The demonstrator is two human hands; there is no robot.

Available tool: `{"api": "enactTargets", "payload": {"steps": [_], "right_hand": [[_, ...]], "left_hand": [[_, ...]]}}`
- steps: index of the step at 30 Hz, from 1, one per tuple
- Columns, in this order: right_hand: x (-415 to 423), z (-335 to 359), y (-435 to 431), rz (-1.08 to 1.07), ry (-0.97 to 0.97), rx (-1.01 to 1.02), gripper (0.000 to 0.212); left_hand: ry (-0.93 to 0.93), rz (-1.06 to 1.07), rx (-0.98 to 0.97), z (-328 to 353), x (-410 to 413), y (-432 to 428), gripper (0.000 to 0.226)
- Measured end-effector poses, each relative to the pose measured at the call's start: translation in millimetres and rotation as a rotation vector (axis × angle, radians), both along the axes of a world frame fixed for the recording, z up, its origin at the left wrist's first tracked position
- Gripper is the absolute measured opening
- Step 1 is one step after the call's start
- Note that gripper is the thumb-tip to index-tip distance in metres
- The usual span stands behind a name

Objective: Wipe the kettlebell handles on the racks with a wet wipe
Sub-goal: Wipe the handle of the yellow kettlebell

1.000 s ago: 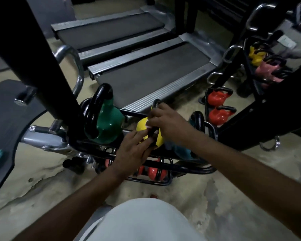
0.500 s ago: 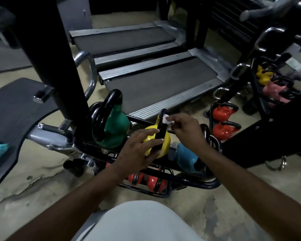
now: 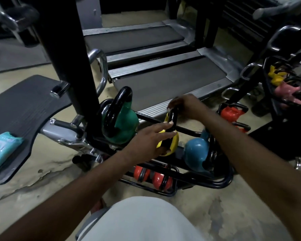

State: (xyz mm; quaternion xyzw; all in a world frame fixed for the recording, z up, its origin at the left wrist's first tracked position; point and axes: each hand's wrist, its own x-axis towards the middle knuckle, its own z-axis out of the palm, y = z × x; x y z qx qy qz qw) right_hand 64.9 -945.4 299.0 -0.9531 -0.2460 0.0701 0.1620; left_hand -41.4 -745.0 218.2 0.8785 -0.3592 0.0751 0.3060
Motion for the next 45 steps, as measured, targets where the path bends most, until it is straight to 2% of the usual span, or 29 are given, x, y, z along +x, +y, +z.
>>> {"api": "enactTargets", "payload": {"steps": [2, 5, 7, 9, 11, 14, 17, 20, 23, 25, 29, 33, 37, 41, 43, 45], "right_hand": [[18.3, 10.2, 3.6, 0.115, 0.058, -0.266, 0.027], [33.7, 22.1, 18.4, 0.19, 0.136, -0.465, 0.028], [45.0, 24.2, 28.0, 0.019, 0.296, -0.441, 0.02], [49.9, 22.4, 41.2, 0.036, 0.443, -0.499, 0.019], [52.3, 20.4, 57.8, 0.07, 0.51, -0.559, 0.017], [46.8, 16.1, 73.2, 0.106, 0.432, -0.656, 0.016], [49.9, 10.1, 70.5, -0.022, 0.423, -0.624, 0.034], [51.5, 10.6, 62.8, -0.111, 0.424, -0.55, 0.03], [54.2, 9.6, 42.5, -0.235, 0.471, -0.407, 0.015], [55.7, 9.9, 30.8, -0.296, 0.494, -0.308, 0.019], [43.9, 0.3, 20.0, -0.427, 0.348, -0.154, 0.019], [22.6, -18.0, 4.5, -0.684, 0.509, 0.277, 0.018], [-0.6, -31.9, -7.9, -0.762, 0.625, 0.696, 0.02], [-22.7, -46.7, -4.4, -0.864, 0.736, 1.057, 0.018], [-24.5, -57.8, -2.4, -0.947, 0.796, 1.214, 0.034], [-26.0, -63.6, 3.6, -1.074, 0.827, 1.323, 0.033]], "left_hand": [[0.004, -0.011, 0.029, -0.7, 0.3, 1.4, 0.062], [-0.005, -0.013, 0.032, 4.8, 2.0, 1.7, 0.061], [0.005, -0.002, 0.016, 7.2, 1.0, 1.4, 0.061], [0.009, -0.001, 0.025, 5.9, 0.3, 1.4, 0.061], [0.019, -0.015, 0.042, 5.9, 2.5, 1.7, 0.061], [0.038, -0.001, 0.053, 6.0, 6.3, 2.8, 0.061], [0.039, 0.015, 0.08, 2.1, 5.1, 2.9, 0.065], [0.045, 0.009, 0.076, 1.4, 4.2, 2.8, 0.067], [0.039, 0.01, 0.076, 1.0, 6.4, 3.2, 0.07], [0.033, -0.003, 0.079, -2.6, 7.6, 3.8, 0.072], [0.034, -0.013, 0.037, -5.2, 11.2, 3.5, 0.067], [0.039, -0.007, 0.034, -3.3, 11.0, 4.3, 0.065], [0.049, -0.016, 0.026, -3.1, 11.2, 5.5, 0.065], [0.055, -0.018, 0.007, -2.0, 12.0, 5.2, 0.065], [0.057, -0.026, 0.015, -2.5, 12.1, 5.5, 0.065], [0.062, -0.028, 0.007, -2.2, 13.7, 5.4, 0.064]]}}
